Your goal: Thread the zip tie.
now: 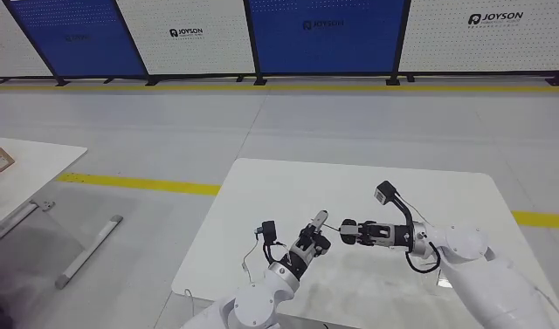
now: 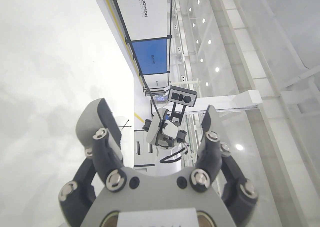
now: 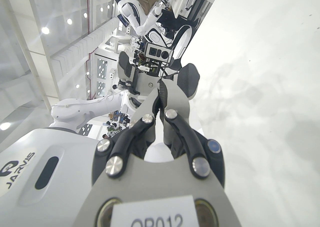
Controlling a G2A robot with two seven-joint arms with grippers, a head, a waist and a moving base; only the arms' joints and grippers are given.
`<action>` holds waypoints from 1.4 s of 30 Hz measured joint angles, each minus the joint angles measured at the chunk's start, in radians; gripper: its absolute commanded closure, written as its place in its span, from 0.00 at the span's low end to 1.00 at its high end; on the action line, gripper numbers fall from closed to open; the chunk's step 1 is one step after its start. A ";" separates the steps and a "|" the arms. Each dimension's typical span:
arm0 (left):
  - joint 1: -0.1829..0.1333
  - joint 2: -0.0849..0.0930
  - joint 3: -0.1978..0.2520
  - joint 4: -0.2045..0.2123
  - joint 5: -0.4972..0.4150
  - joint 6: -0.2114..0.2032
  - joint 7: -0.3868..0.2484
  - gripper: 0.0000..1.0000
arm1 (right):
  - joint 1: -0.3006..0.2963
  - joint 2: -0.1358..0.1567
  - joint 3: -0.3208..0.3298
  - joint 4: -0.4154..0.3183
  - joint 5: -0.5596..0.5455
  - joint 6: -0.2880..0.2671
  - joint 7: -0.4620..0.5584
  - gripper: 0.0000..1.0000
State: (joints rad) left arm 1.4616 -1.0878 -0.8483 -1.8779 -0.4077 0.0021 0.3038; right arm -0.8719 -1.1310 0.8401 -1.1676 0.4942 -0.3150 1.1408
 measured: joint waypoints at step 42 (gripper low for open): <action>0.018 0.001 0.003 0.015 0.083 -0.029 -0.061 0.40 | 0.051 -0.004 0.001 0.028 0.009 0.127 0.151 1.00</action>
State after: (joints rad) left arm 1.4793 -1.0870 -0.8458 -1.8624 -0.3244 -0.0268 0.2432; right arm -0.8209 -1.1349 0.8409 -1.1394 0.5029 -0.1881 1.2923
